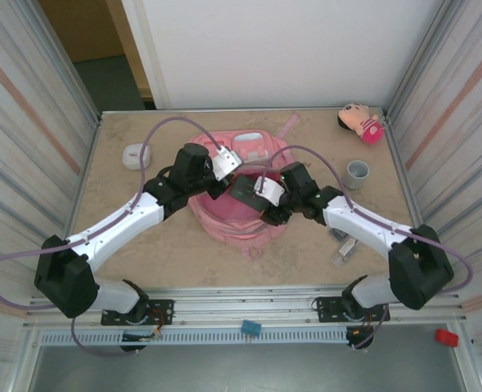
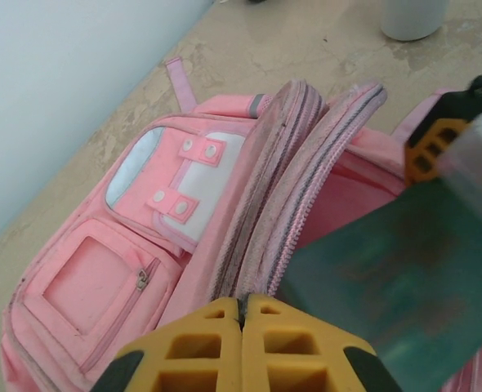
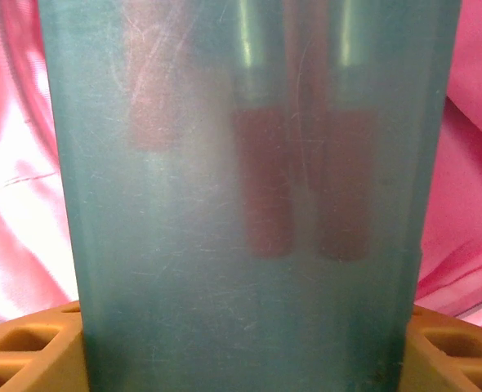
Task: Pack the student bag
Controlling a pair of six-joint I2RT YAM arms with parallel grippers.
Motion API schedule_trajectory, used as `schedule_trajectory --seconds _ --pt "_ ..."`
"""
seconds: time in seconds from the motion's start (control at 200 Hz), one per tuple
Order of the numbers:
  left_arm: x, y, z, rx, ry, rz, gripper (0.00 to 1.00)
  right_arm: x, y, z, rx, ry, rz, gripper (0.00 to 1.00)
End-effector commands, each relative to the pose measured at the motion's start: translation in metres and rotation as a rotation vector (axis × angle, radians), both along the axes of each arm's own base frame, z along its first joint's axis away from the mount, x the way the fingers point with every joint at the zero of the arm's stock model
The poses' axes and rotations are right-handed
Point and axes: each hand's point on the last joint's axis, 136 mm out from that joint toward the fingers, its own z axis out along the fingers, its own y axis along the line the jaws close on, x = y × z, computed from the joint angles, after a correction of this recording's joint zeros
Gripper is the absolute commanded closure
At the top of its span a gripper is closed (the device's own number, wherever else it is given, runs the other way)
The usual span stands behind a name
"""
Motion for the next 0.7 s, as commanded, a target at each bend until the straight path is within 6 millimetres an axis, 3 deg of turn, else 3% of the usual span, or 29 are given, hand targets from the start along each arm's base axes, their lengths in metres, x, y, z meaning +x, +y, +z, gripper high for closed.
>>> schedule_trajectory --seconds 0.0,0.05,0.11,0.215,0.396,0.486,0.697 --pt "-0.002 0.000 0.006 -0.077 -0.008 -0.002 0.93 0.016 0.006 0.006 0.004 -0.041 -0.016 0.36" --pt "-0.009 -0.003 -0.003 -0.078 0.012 -0.035 0.83 0.015 0.007 0.003 0.018 -0.023 -0.015 0.48" --pt "-0.015 -0.005 -0.013 -0.064 0.028 -0.059 0.71 0.015 0.008 0.002 0.040 -0.006 -0.018 0.54" --pt "-0.025 -0.004 -0.032 -0.014 0.063 -0.099 0.49 0.016 0.008 0.004 0.072 -0.014 -0.021 0.55" --pt "-0.023 -0.002 -0.047 0.048 0.066 -0.110 0.26 0.015 0.010 0.006 0.097 -0.012 -0.019 0.55" --pt "-0.006 0.003 -0.045 0.068 0.022 -0.038 0.26 0.014 0.011 0.008 0.105 -0.010 -0.011 0.55" --pt "0.034 0.004 -0.023 0.059 -0.103 0.072 0.45 0.006 0.005 0.005 0.079 -0.010 0.008 0.54"
